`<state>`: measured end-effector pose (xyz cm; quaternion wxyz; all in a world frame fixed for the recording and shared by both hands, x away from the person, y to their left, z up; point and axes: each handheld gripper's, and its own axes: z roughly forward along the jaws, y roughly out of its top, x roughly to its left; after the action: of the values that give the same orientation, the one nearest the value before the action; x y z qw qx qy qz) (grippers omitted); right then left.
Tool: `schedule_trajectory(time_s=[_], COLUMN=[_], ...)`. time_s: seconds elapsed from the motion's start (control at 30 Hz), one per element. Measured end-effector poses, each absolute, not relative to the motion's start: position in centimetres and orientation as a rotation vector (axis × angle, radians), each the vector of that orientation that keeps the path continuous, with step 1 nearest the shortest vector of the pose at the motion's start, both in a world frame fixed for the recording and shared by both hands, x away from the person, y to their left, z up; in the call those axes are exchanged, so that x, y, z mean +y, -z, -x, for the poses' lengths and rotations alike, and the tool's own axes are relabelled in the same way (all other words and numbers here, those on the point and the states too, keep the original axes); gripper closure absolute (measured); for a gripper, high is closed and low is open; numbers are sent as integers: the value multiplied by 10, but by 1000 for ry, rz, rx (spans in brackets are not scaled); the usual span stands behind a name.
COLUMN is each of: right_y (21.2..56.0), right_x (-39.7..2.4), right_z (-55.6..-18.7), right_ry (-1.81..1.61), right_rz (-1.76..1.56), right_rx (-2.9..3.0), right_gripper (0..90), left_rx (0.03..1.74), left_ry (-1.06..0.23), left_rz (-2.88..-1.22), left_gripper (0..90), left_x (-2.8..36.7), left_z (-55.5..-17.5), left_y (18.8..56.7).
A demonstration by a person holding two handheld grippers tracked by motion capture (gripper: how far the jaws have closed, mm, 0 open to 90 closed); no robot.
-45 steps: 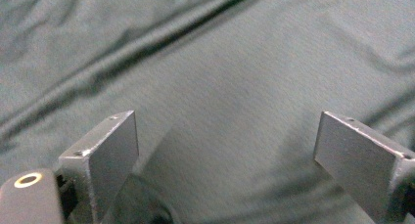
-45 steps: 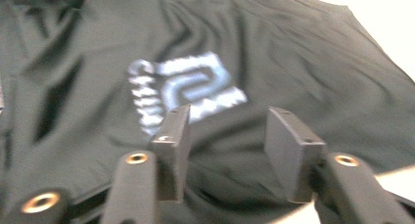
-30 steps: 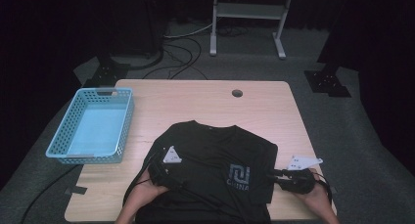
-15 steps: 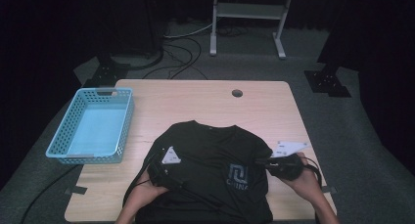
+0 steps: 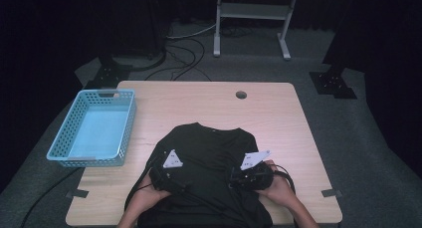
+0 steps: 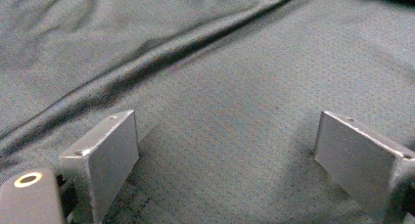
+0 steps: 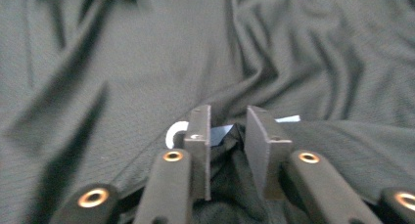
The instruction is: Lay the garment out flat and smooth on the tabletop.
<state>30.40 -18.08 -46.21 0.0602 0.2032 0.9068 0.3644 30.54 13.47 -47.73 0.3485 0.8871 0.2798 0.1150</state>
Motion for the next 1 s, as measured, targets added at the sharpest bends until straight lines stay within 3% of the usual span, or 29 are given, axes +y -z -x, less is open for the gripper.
schedule_trajectory(time_s=[0.3,0.6,0.77,1.0], right_y=[439,468,472,458], right_x=[-238,-239,-227,-196], right_z=[-304,-316,-331,-342], right_ry=[-1251,-1076,-1040,-1042], right_rz=[-783,-770,-814,-738], right_rx=[2540,2543,2533,2541], right_gripper=[759,643,861,876], left_rx=[729,732,731,731], left_ry=[-304,-305,-305,-306], left_rz=[-2293,-2295,-2294,-2289], left_gripper=[84,84,83,83], left_x=[135,134,134,135], left_z=[-305,-305,-305,-305], left_y=[478,478,478,478])
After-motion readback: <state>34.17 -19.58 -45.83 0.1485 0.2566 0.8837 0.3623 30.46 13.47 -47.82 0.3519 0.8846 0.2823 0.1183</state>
